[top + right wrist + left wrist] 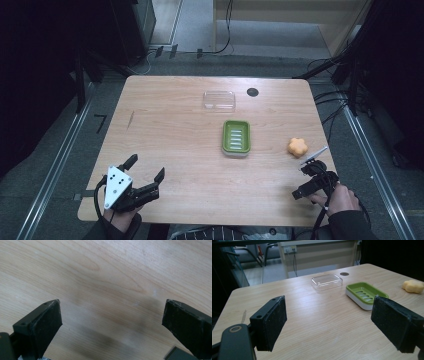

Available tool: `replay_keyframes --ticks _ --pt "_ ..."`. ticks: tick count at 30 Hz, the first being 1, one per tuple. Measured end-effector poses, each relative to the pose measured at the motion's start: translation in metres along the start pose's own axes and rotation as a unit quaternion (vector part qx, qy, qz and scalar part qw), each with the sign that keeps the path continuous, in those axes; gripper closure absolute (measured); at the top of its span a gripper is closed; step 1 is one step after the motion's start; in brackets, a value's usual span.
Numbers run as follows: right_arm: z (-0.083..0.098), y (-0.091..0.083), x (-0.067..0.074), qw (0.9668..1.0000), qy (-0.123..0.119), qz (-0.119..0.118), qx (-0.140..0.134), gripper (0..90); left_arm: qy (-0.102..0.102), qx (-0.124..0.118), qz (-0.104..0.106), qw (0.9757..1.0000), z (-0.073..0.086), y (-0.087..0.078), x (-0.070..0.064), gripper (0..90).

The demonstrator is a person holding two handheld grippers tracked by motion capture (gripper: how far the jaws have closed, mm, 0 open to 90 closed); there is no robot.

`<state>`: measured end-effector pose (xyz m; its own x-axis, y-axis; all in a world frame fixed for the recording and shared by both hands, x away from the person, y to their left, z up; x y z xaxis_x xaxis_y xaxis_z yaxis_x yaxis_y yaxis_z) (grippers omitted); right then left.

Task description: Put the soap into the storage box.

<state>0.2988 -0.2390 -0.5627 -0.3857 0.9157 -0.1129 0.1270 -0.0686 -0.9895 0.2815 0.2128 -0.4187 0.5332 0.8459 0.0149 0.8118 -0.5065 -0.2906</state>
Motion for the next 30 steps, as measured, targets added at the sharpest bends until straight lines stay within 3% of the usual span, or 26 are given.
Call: replay_keyframes --ticks 13,24,30 --pt "-0.002 -0.002 0.001 0.9999 -0.006 0.010 -0.010 2.4 -0.001 -0.001 0.001 1.0000 0.000 -0.001 0.000 13.7" --pt "-0.014 -0.004 -0.007 0.9995 -0.012 0.020 -0.021 2.4 0.000 0.002 0.002 1.0000 0.000 0.001 0.000 13.7" --pt "-0.020 -0.004 -0.005 0.9993 -0.024 0.021 -0.018 2.5 -0.002 -0.001 -0.004 1.0000 0.002 -0.005 0.002 13.7"
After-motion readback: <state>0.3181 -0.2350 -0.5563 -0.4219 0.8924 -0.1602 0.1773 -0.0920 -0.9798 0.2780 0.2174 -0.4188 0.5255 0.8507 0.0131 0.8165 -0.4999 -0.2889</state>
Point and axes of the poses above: each handheld gripper's, and its own axes: y roughly forward along the jaws, z roughly out of its underside, x roughly to its left, the point moved 10 cm from there along y, roughly forward along the jaws, and after that the axes turned 10 degrees about z, right-handed, at the moved point
